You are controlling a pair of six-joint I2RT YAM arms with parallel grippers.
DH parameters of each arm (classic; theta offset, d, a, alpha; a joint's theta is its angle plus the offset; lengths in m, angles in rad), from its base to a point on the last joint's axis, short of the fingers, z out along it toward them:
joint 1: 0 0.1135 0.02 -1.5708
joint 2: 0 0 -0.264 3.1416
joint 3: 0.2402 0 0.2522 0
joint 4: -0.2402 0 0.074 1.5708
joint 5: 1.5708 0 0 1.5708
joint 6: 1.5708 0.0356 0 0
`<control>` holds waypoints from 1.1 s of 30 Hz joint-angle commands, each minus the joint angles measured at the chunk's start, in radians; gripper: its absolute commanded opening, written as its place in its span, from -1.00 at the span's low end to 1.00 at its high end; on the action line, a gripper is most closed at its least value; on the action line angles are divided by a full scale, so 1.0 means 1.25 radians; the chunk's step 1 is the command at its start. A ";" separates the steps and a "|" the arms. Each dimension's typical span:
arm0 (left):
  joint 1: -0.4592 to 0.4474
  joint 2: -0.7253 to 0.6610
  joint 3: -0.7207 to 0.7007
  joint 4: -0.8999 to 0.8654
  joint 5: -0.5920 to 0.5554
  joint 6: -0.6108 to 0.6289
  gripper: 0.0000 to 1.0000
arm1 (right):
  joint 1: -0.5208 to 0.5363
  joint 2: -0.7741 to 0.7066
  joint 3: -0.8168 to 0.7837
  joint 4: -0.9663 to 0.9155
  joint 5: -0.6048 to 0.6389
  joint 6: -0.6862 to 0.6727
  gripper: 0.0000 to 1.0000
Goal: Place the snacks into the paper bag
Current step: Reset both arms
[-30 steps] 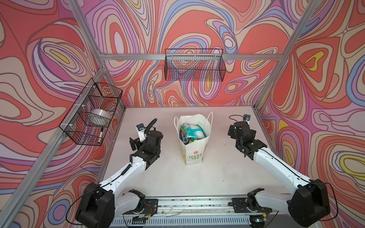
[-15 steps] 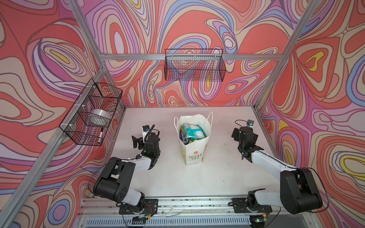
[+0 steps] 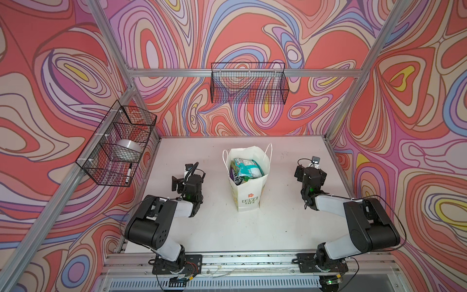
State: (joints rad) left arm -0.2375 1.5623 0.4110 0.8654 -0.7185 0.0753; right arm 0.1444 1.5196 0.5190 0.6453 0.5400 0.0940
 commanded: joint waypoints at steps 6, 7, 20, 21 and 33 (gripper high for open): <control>0.123 -0.050 -0.038 -0.003 0.336 -0.087 1.00 | -0.004 0.060 -0.053 0.209 -0.055 -0.073 0.97; 0.139 -0.001 -0.043 0.076 0.342 -0.094 1.00 | -0.004 0.069 -0.057 0.229 -0.057 -0.076 0.97; 0.161 -0.028 -0.026 -0.008 0.375 -0.119 1.00 | -0.076 0.155 -0.059 0.274 -0.232 -0.036 0.97; 0.161 -0.019 -0.033 0.021 0.373 -0.117 1.00 | -0.081 0.158 -0.056 0.277 -0.245 -0.040 0.97; 0.161 -0.015 -0.031 0.024 0.369 -0.115 1.00 | -0.109 0.167 -0.035 0.243 -0.312 -0.029 0.97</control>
State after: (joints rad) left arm -0.0383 1.5463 0.3592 0.8864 -0.2611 -0.0574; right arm 0.0135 1.7153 0.4603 0.9642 0.1822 0.0467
